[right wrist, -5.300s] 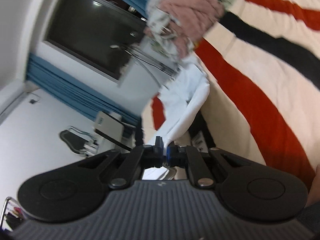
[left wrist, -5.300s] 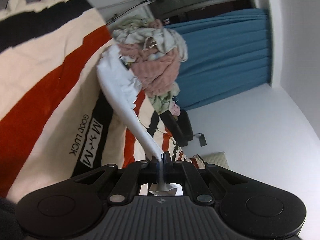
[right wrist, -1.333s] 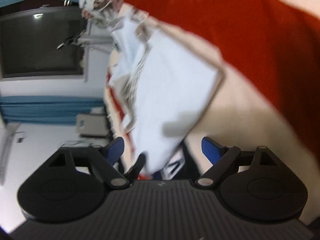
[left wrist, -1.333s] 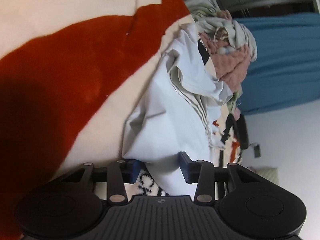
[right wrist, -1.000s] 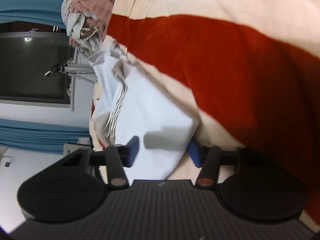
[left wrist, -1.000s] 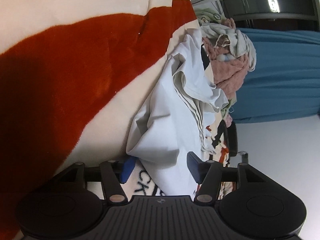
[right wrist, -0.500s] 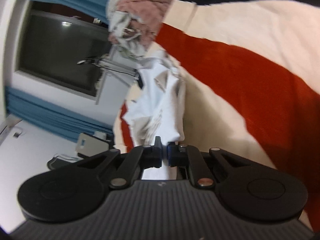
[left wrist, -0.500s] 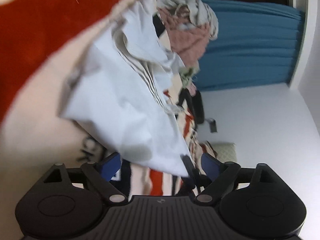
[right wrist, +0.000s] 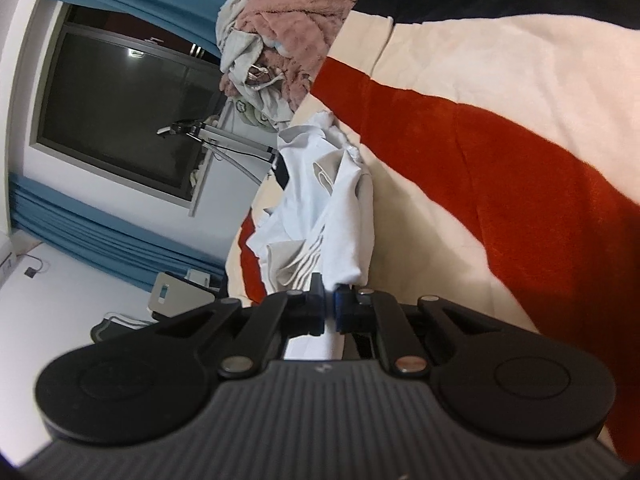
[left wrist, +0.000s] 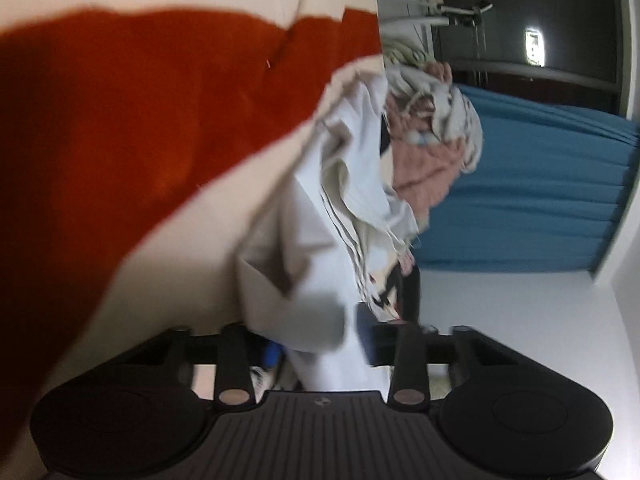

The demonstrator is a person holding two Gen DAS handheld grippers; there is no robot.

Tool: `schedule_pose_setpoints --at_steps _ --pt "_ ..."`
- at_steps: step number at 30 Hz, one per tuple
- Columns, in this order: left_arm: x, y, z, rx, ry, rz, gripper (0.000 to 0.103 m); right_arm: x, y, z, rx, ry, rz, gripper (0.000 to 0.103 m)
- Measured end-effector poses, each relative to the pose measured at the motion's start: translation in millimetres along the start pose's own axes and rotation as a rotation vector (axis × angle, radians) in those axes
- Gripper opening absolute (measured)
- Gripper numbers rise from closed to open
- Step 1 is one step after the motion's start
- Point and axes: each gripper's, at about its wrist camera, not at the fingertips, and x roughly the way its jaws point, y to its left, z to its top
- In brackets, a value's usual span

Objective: Fold clothes

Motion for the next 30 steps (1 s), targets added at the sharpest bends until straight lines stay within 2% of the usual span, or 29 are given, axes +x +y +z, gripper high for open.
schedule_pose_setpoints --at_steps 2,8,12,18,24,30 --pt "-8 -2 1 0.030 -0.048 0.020 0.022 0 -4 1 0.016 0.003 -0.014 0.008" --pt "-24 -11 0 0.110 -0.086 0.031 0.013 2 -12 1 0.049 0.020 -0.040 0.008" --pt "-33 -16 -3 0.152 -0.110 0.014 0.010 4 -13 0 0.047 0.027 -0.052 0.008" --pt "-60 -44 -18 0.281 -0.150 -0.035 0.009 -6 -6 0 0.009 0.015 -0.030 0.008" --pt "-124 -67 -60 0.375 -0.170 -0.081 0.008 -57 11 -14 -0.069 -0.043 0.054 0.008" --pt "-197 -64 -112 0.406 -0.189 -0.118 0.008 -135 12 -61 -0.207 -0.137 0.117 0.008"
